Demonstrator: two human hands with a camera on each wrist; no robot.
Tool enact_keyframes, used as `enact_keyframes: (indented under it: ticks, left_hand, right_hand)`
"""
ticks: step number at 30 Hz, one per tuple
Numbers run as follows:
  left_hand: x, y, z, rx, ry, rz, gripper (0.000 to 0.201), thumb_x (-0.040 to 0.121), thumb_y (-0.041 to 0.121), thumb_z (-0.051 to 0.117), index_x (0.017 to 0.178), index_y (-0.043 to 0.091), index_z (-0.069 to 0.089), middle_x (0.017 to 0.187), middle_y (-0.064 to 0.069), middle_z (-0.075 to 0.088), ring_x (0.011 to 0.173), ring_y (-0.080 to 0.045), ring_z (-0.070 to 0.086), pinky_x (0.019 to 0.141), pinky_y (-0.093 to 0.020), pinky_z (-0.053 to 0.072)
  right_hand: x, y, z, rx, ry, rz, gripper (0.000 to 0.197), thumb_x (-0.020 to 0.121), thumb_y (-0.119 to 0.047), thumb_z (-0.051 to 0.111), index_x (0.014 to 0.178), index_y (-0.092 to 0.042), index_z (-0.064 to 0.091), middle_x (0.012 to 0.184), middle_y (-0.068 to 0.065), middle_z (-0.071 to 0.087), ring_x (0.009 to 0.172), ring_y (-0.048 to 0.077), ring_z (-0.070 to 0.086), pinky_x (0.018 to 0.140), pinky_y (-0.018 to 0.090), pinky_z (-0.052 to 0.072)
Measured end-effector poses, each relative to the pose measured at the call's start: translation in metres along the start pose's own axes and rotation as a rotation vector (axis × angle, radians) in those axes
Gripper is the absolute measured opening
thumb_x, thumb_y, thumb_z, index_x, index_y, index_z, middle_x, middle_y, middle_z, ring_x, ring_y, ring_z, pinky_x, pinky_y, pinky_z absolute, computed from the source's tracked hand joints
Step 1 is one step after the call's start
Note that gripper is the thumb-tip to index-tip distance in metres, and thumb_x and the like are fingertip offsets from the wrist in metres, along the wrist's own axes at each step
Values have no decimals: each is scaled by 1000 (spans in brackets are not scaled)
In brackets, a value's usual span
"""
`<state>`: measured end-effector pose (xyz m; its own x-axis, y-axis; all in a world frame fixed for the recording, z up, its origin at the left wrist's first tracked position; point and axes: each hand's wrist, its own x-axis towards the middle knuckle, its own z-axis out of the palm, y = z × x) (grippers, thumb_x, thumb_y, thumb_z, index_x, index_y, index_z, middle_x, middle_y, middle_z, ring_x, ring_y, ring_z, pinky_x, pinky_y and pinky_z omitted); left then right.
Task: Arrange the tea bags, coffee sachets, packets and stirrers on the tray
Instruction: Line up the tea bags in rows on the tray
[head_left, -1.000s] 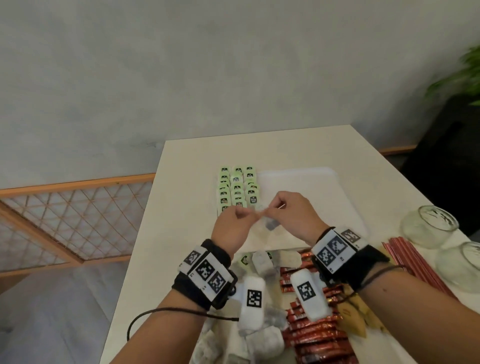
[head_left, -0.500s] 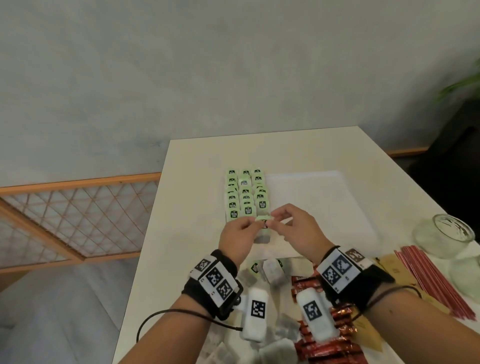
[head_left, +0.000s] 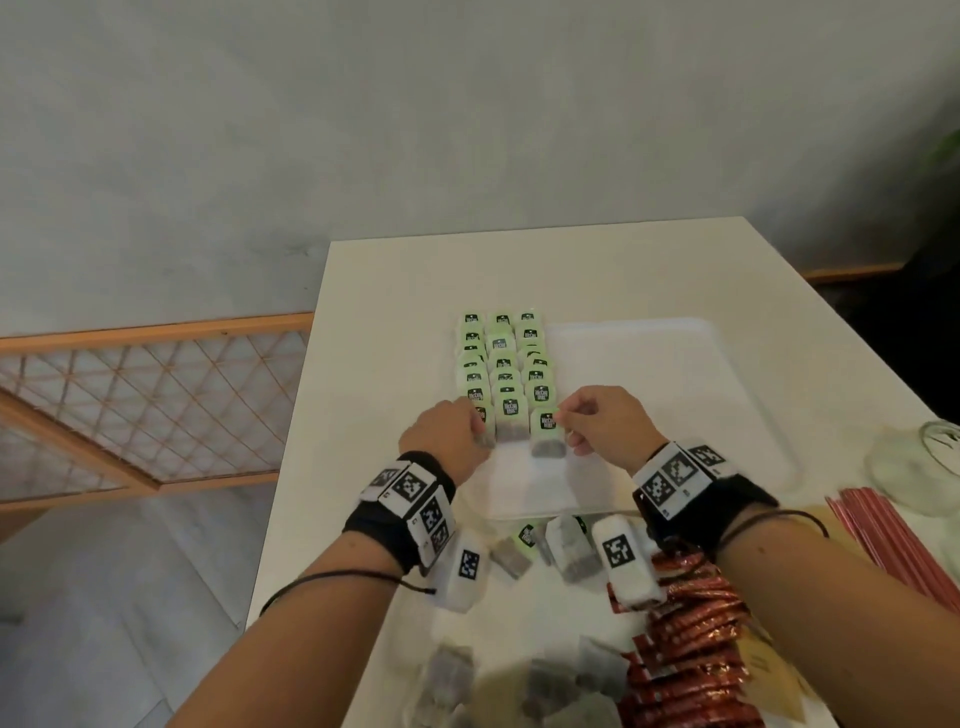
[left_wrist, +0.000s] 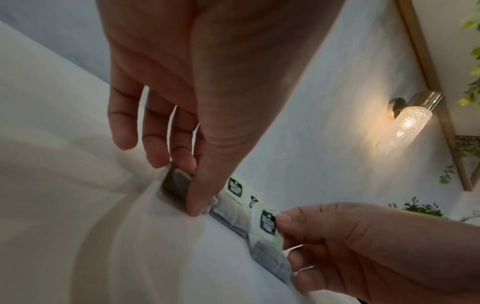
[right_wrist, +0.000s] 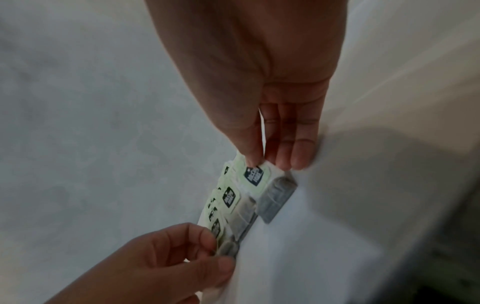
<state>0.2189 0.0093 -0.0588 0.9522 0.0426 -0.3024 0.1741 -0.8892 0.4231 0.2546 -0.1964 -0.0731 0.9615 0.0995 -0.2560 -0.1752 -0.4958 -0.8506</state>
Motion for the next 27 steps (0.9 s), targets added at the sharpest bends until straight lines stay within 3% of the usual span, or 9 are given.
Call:
enact_keyframes:
  ticks: [3,9,13,16,19,22,27]
  left_hand:
    - [2,-3,-1,-26,24,-13,11,89,29,62,97,26,56,104,6,62,96,-18,59,78,-29,45]
    - [-2,-3,-3,-17,46,24,13,89,29,61,100,25,56,103,5,61,95,-19,59,77,-30,45]
    - [-15,2,-9,14,3,46,19,87,27,67,103,25,57,108,4,62,98,-18,59,79,-30,45]
    - [-37,6,-13,29,16,90,22,87,30,68,106,26,57,110,6,62,100,-17,59,80,-29,44]
    - [-67,11,-13,45,-16,154,22,85,35,70,102,29,57,105,9,63,97,-15,59,78,-29,45]
    - [-96,12,-6,122,-137,200,27,83,41,72,103,31,57,102,10,62,92,-13,57,74,-29,42]
    - [-135,-2,2,288,-345,232,42,82,42,74,116,25,57,118,5,58,93,-12,48,81,-29,41]
  right_hand:
    - [2,-3,7,14,47,-3,4,88,-11,68,88,-7,68,68,8,67,60,19,64,65,32,60]
    - [5,-8,13,-3,93,-23,13,88,-10,68,96,0,66,68,5,66,56,16,63,61,27,59]
    - [-4,-6,11,-62,97,-37,25,86,-24,72,104,-8,62,89,8,69,76,24,69,78,42,59]
    - [-23,-8,5,-108,89,-79,30,85,-31,73,106,-14,60,97,2,65,87,25,66,84,44,56]
    - [-59,-12,-2,-96,17,-138,24,84,-29,74,103,-18,63,96,-1,65,77,17,65,75,33,55]
    - [-104,-6,-7,-165,-158,-190,16,84,-28,74,98,-23,66,94,-6,66,68,2,61,67,21,46]
    - [-162,15,-16,-300,-383,-233,24,79,-26,79,101,-24,68,97,-9,66,69,-11,55,63,5,41]
